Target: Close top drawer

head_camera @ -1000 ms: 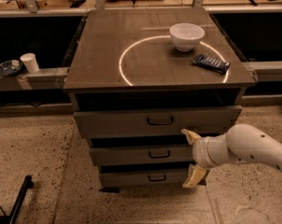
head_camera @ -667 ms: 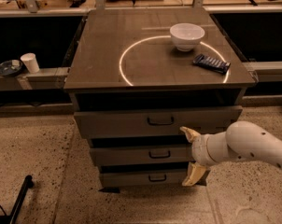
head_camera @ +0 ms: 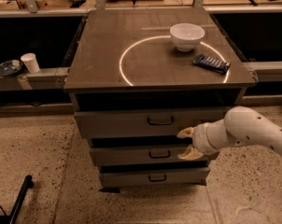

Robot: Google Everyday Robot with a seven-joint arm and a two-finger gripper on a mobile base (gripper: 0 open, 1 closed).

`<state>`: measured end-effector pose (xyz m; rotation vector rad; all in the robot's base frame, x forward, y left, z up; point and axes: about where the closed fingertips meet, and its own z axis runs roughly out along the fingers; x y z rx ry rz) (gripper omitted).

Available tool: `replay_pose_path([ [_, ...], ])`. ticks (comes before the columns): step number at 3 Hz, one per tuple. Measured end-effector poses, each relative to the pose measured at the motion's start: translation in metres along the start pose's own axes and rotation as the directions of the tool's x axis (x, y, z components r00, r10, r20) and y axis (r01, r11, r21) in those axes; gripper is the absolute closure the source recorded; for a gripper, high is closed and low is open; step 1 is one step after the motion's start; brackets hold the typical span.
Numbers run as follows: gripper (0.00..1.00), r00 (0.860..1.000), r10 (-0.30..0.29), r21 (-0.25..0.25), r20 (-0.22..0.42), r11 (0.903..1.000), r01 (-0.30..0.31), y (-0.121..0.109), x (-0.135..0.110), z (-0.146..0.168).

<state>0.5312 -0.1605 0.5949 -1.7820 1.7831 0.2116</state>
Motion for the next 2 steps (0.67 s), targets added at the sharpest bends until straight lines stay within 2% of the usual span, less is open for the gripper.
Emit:
replay_pose_path([
  [1, 0.32, 1.000, 0.008, 0.002, -0.011, 1.0000, -0.008, -0.0087, 0.0029, 0.0019],
  [2, 0.08, 1.000, 0.011, 0.009, -0.023, 0.9999, -0.010, -0.0136, 0.0033, 0.0034],
])
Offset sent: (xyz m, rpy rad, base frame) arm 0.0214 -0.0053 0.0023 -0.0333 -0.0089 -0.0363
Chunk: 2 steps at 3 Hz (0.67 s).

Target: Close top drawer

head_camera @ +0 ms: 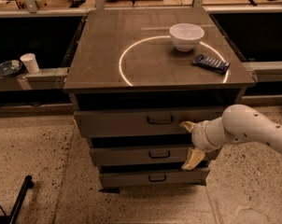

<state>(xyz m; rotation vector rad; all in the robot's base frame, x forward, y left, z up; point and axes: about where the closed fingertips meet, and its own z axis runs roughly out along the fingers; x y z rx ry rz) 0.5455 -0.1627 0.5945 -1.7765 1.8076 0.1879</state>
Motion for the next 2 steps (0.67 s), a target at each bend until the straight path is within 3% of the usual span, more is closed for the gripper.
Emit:
replay_pose_path([
  [1, 0.00, 1.000, 0.000, 0.000, -0.001, 1.0000, 0.000, 0.000, 0.000, 0.000],
  [2, 0.00, 0.997, -0.008, -0.001, 0.081, 1.0000, 0.008, 0.017, -0.009, -0.008],
])
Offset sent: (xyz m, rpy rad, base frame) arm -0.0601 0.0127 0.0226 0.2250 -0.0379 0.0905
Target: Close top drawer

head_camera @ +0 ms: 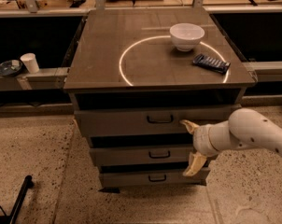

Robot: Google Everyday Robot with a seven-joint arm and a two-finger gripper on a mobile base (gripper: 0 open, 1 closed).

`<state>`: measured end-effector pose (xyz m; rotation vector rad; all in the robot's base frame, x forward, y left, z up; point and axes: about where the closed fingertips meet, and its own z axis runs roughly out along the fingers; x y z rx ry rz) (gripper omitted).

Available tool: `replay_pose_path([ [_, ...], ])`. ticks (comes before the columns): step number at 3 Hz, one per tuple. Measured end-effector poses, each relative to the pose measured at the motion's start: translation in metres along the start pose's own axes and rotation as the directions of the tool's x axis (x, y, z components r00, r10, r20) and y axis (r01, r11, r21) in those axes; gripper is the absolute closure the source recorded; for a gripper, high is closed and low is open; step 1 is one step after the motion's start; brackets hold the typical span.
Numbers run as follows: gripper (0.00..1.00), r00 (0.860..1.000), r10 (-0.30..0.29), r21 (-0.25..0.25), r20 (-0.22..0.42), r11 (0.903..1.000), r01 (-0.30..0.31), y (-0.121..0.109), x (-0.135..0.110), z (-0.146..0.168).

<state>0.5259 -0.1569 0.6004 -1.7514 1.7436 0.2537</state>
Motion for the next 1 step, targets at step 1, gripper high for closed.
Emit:
replay_pose_path([
  [1, 0.00, 0.999, 0.012, -0.018, 0.043, 0.9998, -0.011, 0.0383, -0.0125, -0.0178],
])
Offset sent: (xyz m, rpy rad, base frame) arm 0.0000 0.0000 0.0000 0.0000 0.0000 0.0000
